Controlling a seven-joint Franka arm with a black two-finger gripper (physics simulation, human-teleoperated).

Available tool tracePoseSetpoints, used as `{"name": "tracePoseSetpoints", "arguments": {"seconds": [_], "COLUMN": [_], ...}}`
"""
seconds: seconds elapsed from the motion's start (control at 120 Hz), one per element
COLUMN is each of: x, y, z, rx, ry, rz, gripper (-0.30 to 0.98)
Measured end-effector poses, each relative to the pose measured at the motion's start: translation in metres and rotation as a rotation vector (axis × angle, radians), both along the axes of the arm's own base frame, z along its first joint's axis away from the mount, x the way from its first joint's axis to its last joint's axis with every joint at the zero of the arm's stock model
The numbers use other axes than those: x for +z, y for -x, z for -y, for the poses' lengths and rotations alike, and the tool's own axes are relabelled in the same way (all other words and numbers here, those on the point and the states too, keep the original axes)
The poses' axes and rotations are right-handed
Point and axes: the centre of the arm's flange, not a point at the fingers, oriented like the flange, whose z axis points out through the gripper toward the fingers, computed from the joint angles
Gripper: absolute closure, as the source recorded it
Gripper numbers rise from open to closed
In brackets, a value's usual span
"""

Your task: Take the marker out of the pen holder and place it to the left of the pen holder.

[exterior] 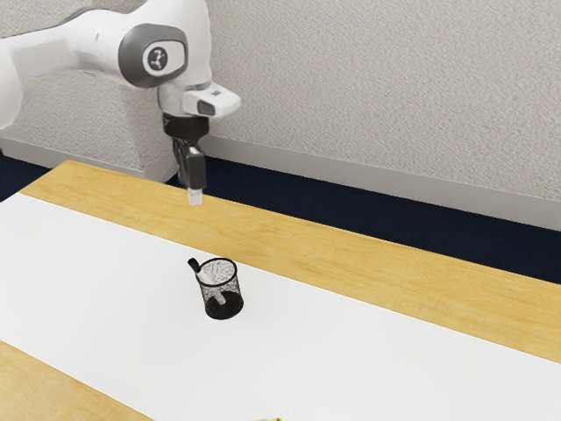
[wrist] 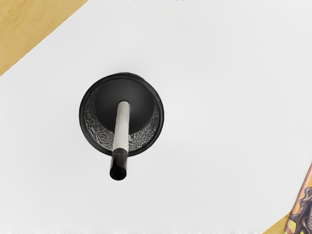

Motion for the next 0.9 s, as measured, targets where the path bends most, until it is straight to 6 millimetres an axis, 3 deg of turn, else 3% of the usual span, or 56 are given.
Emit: {"name": "tracePoseSetpoints", "arguments": {"seconds": [0.092,0.142,0.408,0.583,0.9], "x": [0.001,-0.008,-0.106,-0.158,-0.191], "y": [0.002,0.004,0.007,-0.006,-0.041], "z": [0.001,0.002,-0.027,-0.035,-0.069], "rx": [-0.004,-0.006,0.029,0.050,0.129], "ry": [-0.011,-0.016,0.011,0.069,0.129], "rz": [0.002,-0.018,-0.207,-0.289,-0.299], "gripper": [0.03,0.02,0.01,0.00,0.01]}}
